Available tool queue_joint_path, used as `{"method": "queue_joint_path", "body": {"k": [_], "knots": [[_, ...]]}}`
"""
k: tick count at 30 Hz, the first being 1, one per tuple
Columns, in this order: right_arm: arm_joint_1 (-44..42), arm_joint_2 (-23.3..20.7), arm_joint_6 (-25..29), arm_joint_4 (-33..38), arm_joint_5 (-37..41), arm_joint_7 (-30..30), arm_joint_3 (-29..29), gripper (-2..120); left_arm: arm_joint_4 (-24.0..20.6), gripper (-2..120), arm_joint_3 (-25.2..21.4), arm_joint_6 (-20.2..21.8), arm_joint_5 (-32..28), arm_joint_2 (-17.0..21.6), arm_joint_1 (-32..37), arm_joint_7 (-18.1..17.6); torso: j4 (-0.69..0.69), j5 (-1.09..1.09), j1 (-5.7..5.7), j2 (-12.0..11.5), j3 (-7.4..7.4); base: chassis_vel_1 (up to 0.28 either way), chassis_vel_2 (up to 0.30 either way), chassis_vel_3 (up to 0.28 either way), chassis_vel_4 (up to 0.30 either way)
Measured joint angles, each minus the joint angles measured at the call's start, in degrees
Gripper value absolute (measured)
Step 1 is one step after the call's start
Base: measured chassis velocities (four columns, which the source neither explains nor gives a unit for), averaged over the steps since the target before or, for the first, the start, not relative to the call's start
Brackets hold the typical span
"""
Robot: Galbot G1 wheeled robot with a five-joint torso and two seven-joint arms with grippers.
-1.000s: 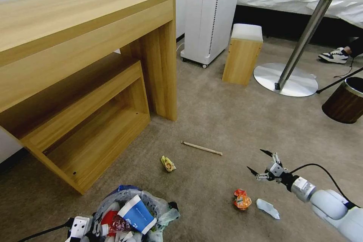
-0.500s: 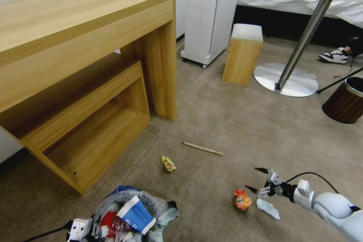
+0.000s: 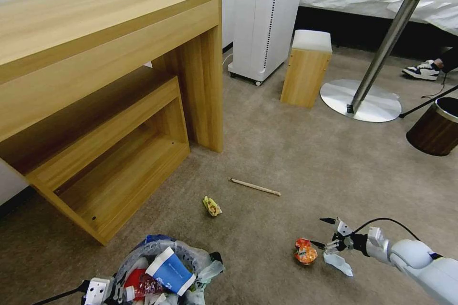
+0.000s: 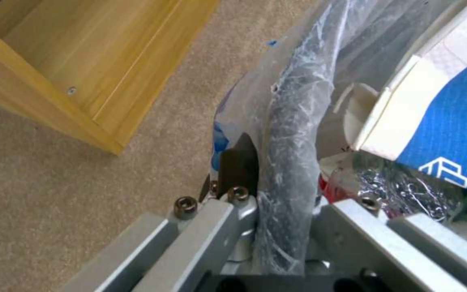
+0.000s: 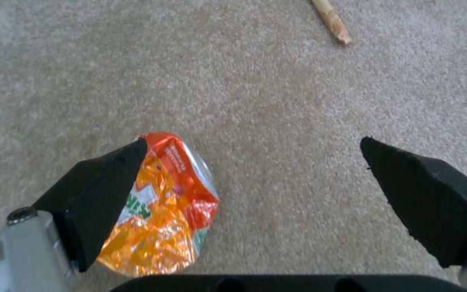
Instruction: Pick up the trash bin and place the garbage on the floor into it.
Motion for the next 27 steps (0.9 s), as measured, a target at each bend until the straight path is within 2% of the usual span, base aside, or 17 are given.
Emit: {"method": "queue_joint_path", "body": {"k": [20,27], "knots": [[2.5,5.1,0.3,-4.8,-0.8,4.6,-5.6,100,0.3,0,-0.5,-0.1,-0.2,0.3,0.7,0.0,0.0,0.04,0.0,0.0,0.0,0.0,0.0,0.0,0.0],[2.1,5.1,0.6,-5.0,-0.5,5.7,-5.9,100,0.6,0,0.0,-0.1,-0.4,0.4,0.5,-0.3,0.0,0.05,0.0,0.0,-0.01,0.0,0.0,0.0,0.0]]}}
